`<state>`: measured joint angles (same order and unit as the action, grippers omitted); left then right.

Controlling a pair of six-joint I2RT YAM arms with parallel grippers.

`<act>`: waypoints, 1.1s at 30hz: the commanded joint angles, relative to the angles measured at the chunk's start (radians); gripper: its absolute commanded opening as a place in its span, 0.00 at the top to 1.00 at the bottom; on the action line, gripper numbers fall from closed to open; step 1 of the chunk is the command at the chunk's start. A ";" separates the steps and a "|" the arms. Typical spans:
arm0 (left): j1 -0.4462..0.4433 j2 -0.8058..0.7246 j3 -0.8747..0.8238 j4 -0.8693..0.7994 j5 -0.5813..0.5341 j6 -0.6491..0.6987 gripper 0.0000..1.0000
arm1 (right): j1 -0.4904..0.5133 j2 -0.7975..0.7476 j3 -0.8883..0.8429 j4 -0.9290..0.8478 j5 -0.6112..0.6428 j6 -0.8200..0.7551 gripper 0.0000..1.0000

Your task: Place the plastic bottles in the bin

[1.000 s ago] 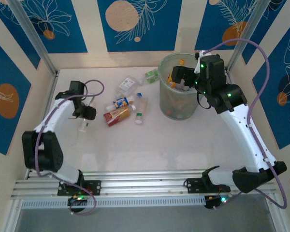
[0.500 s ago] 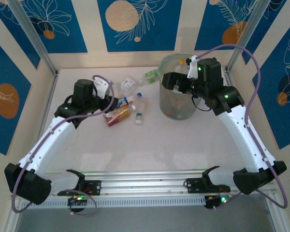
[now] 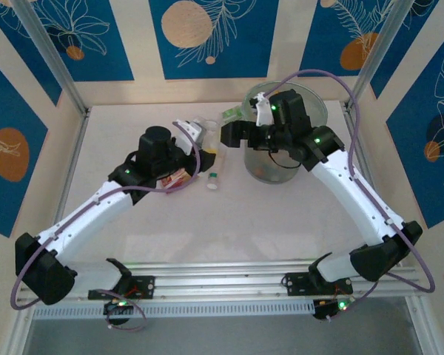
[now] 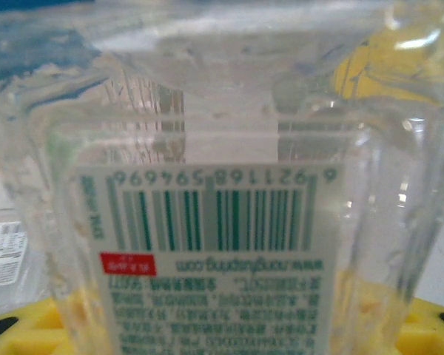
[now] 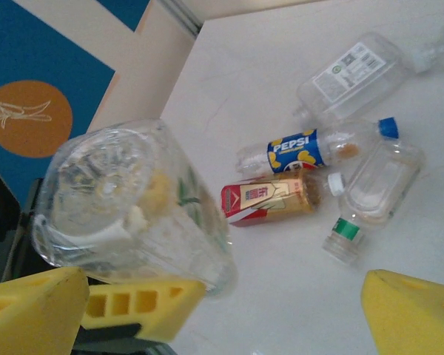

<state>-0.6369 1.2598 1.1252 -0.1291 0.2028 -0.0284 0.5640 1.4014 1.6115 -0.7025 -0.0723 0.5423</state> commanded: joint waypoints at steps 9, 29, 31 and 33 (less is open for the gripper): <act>-0.030 0.040 0.065 0.072 0.097 -0.016 0.49 | 0.047 0.013 0.030 0.052 -0.076 -0.049 0.13; -0.030 0.022 0.017 0.223 0.369 -0.042 0.48 | 0.054 0.025 -0.045 0.136 -0.072 -0.050 0.21; -0.030 0.022 0.012 0.241 0.395 -0.045 0.47 | 0.055 0.024 -0.051 0.139 -0.070 -0.047 0.22; -0.030 0.020 0.005 0.254 0.388 -0.053 0.47 | 0.055 0.021 -0.054 0.139 -0.060 -0.043 0.26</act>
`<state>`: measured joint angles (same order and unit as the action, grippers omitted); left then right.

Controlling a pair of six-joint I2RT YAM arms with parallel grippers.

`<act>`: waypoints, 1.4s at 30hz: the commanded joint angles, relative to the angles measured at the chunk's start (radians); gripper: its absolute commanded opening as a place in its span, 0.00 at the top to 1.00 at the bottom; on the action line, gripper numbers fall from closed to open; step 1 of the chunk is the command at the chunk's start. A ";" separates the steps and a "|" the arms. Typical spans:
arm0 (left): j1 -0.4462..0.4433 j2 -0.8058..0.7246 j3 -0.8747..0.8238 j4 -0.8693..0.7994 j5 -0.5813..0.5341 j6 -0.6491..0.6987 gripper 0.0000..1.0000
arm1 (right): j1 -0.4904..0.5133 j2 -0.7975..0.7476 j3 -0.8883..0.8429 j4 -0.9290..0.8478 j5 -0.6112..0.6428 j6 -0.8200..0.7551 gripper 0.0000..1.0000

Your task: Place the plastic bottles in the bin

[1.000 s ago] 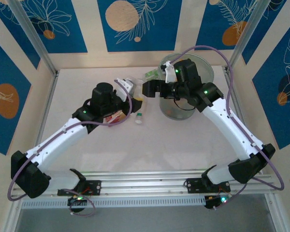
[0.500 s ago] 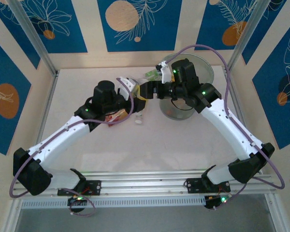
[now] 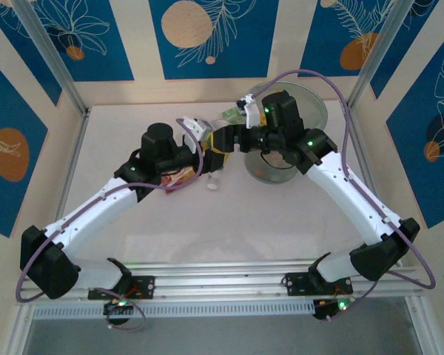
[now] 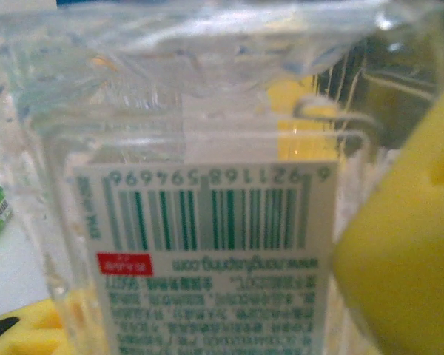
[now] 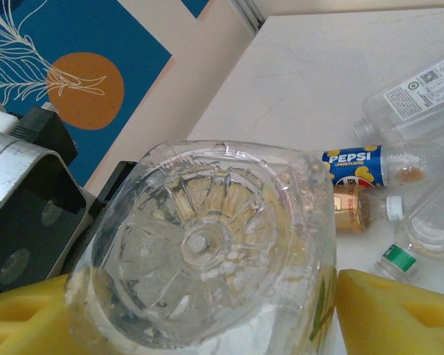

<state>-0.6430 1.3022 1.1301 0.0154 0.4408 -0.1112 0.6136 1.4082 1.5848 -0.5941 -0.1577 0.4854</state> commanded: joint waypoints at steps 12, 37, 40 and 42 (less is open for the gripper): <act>-0.024 -0.032 -0.004 0.119 0.124 0.010 0.20 | 0.008 -0.028 -0.050 0.047 0.143 0.025 0.58; -0.024 0.125 0.127 0.158 0.079 0.034 0.64 | -0.023 -0.030 0.007 0.039 0.194 0.029 0.43; -0.024 0.121 0.126 0.153 0.100 0.036 0.65 | -0.023 -0.012 0.015 0.023 0.197 0.010 0.34; -0.024 0.120 0.125 0.153 0.110 0.036 0.65 | -0.023 0.000 0.021 0.015 0.191 -0.005 0.30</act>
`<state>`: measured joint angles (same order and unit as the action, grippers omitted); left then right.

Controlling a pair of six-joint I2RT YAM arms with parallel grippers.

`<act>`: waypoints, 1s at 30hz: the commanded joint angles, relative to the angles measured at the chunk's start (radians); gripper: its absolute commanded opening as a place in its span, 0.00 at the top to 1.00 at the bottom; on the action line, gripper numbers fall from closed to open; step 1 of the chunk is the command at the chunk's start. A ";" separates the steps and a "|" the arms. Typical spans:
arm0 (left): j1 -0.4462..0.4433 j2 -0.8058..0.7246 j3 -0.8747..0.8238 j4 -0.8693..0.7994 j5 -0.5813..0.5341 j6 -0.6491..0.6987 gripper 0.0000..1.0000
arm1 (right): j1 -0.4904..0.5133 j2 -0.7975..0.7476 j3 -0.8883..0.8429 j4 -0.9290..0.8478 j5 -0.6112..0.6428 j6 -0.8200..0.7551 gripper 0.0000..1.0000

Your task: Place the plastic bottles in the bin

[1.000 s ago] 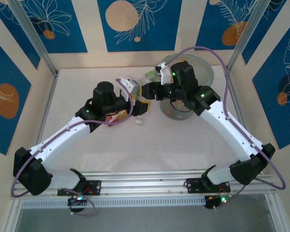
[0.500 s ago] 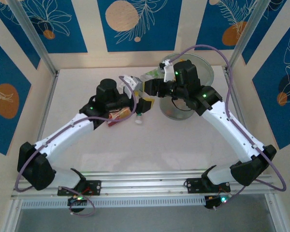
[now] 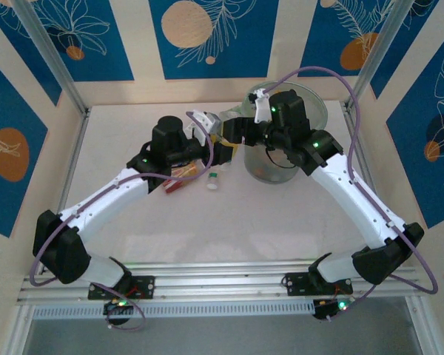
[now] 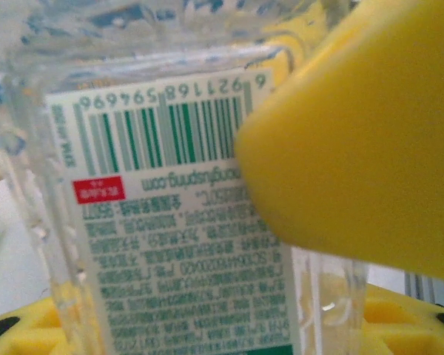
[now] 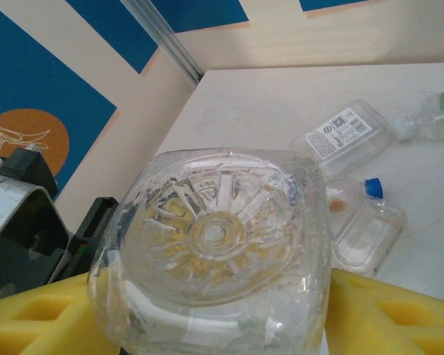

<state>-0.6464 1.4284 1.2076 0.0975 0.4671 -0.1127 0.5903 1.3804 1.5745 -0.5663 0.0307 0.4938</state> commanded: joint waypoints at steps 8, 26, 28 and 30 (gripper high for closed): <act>-0.020 -0.035 0.016 0.123 0.159 0.042 0.65 | 0.000 0.056 0.028 -0.024 0.008 -0.040 0.30; -0.020 -0.229 -0.035 0.005 -0.064 0.055 0.00 | -0.016 0.025 0.287 -0.097 0.301 -0.241 0.55; -0.020 -0.264 -0.051 -0.010 -0.123 0.048 0.01 | -0.034 0.038 0.333 -0.096 0.348 -0.281 0.55; -0.021 -0.290 -0.057 -0.046 -0.210 0.033 0.00 | -0.063 0.060 0.384 -0.107 0.377 -0.308 0.55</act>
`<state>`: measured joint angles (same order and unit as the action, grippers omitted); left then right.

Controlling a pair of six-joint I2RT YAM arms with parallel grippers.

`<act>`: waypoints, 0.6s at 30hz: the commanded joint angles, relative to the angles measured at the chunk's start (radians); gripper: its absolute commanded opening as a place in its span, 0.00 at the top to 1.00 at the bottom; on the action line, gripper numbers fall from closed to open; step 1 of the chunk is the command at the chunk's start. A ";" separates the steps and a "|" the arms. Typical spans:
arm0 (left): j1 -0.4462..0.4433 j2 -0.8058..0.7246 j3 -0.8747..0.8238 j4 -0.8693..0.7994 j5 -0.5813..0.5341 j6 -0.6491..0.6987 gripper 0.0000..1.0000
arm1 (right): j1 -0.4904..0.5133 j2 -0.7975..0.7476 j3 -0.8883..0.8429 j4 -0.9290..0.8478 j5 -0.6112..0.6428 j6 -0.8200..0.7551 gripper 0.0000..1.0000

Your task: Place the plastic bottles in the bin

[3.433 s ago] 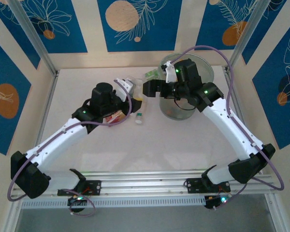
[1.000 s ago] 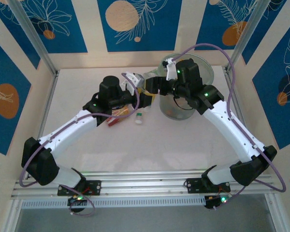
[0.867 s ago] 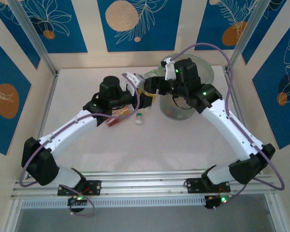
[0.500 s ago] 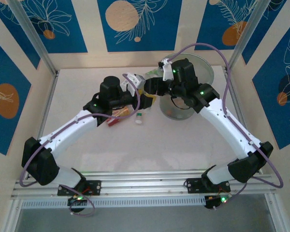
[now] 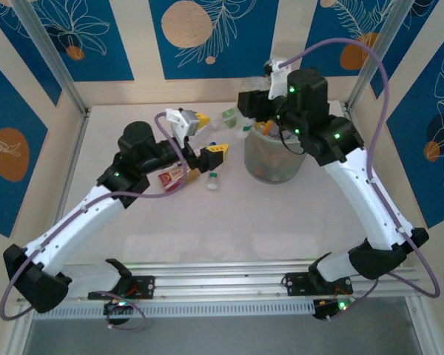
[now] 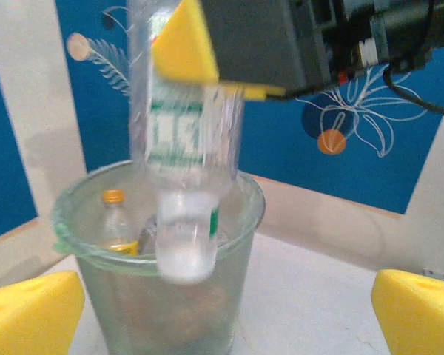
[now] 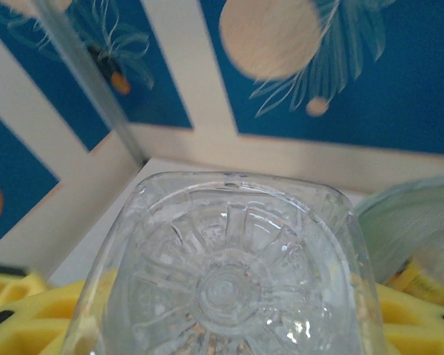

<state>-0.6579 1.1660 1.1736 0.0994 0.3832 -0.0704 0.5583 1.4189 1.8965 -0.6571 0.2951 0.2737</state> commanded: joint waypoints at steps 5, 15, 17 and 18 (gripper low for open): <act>-0.008 -0.046 -0.004 -0.196 -0.378 -0.036 0.00 | -0.121 0.099 0.176 -0.087 0.157 -0.117 0.55; -0.007 -0.025 0.008 -0.295 -0.525 -0.046 0.00 | -0.259 0.228 0.182 -0.202 0.139 -0.068 0.55; -0.007 -0.022 0.011 -0.307 -0.535 -0.047 0.00 | -0.278 0.259 0.193 -0.249 0.127 -0.050 0.55; -0.007 -0.021 0.011 -0.311 -0.539 -0.047 0.00 | -0.282 0.274 0.199 -0.269 0.127 -0.042 0.55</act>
<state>-0.6590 1.1408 1.1694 -0.1787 -0.1078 -0.1040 0.2928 1.6760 2.0789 -0.8532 0.4198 0.2008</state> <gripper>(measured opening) 0.994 0.556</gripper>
